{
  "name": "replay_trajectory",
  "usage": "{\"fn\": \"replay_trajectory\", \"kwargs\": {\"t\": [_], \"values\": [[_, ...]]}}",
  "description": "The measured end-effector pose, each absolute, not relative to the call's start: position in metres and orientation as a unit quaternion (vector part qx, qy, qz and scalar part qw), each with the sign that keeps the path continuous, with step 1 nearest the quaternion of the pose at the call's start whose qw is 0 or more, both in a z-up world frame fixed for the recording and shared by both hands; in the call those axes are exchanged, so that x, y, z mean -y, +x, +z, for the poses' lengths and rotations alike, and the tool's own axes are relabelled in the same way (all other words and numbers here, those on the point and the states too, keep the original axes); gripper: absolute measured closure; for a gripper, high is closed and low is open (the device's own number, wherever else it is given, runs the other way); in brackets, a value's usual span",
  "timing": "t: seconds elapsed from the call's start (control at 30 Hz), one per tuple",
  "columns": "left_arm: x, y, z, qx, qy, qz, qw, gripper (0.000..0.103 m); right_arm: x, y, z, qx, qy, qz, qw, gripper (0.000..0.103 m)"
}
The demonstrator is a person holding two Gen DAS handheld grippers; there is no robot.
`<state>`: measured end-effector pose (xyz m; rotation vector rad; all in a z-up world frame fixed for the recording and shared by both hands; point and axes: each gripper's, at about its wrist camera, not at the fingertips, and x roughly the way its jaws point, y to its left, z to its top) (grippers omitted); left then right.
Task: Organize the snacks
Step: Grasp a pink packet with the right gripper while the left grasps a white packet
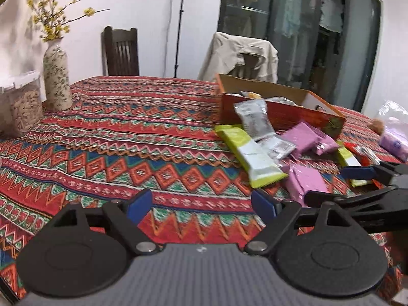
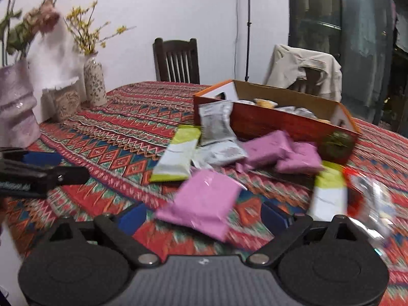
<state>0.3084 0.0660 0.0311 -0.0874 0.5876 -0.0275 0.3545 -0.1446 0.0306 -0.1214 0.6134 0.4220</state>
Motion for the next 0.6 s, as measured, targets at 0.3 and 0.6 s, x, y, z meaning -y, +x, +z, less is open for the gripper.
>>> {"fn": "replay_trajectory", "kwargs": {"t": [0.3, 0.6], "values": [[-0.047, 0.370, 0.039, -0.251, -0.037, -0.013, 0.967, 0.017, 0.125, 0.382, 0.012, -0.299, -0.096, 0.175, 0.933, 0.054], [0.009, 0.493, 0.040, -0.275, -0.054, -0.045, 0.959, 0.020, 0.181, 0.372, 0.017, -0.305, -0.077, 0.157, 0.936, 0.071]]}}
